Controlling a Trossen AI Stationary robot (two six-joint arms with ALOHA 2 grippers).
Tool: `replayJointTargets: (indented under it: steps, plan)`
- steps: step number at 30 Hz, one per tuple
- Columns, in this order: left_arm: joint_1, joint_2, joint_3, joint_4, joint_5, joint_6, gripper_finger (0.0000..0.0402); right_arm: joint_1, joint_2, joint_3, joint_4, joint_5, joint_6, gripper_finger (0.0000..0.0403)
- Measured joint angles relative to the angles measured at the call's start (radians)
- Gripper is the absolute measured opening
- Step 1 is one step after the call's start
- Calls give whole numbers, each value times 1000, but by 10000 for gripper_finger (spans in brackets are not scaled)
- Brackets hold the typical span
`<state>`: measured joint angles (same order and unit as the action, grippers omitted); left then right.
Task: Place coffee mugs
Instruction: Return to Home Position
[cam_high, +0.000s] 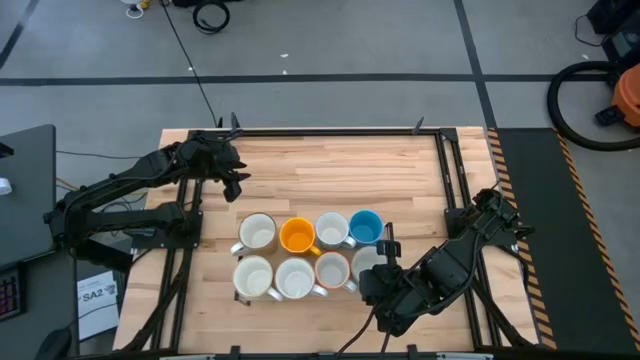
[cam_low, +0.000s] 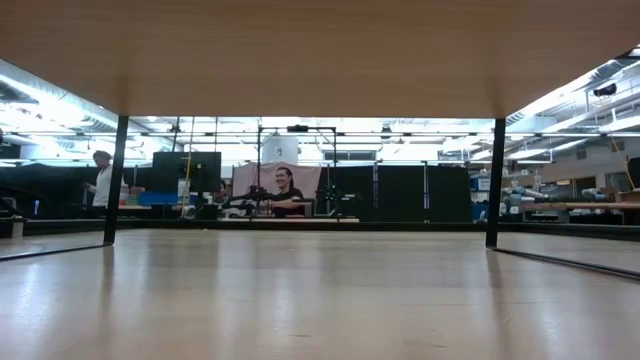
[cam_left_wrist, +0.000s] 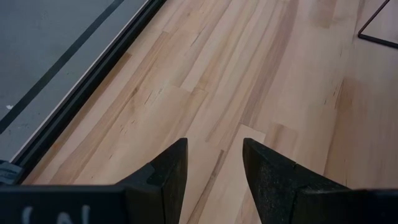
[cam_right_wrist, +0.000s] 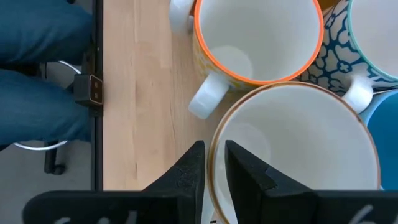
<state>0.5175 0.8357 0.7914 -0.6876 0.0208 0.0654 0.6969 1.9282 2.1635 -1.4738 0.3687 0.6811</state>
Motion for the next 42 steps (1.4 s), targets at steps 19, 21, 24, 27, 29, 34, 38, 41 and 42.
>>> replayJointTargets:
  steps: [19, 21, 24, 27, 29, 34, 38, 41, 42]
  plan:
    - [0, 0, 0, 0, 0, 0, 160, 0, 0, 0, 0, -4, 33, 119]
    - [0, 0, 0, 0, 0, 0, 160, 0, 0, 0, 0, -4, 22, 128]
    - [0, 0, 0, 0, 0, 0, 160, 0, 0, 0, -1, -12, -3, 132]
    - [0, 0, 0, 0, 0, 0, 160, 0, 0, 0, 0, -26, -8, 132]
    - [0, 0, 0, 0, 0, 0, 160, 0, -1, 0, -1, -29, -9, 132]
    - [0, 0, 0, 0, 0, 0, 160, -2, -17, 29, 0, -33, -11, 133]
    - [0, 0, 0, 0, 0, 0, 160, -5, -38, 91, -2, -71, -54, 133]
    - [0, 0, 0, 0, 0, 6, 160, -14, -69, 147, -5, -127, -151, 133]
    - [0, 0, 0, 0, 0, 8, 160, -18, -83, 168, -6, -152, -191, 132]
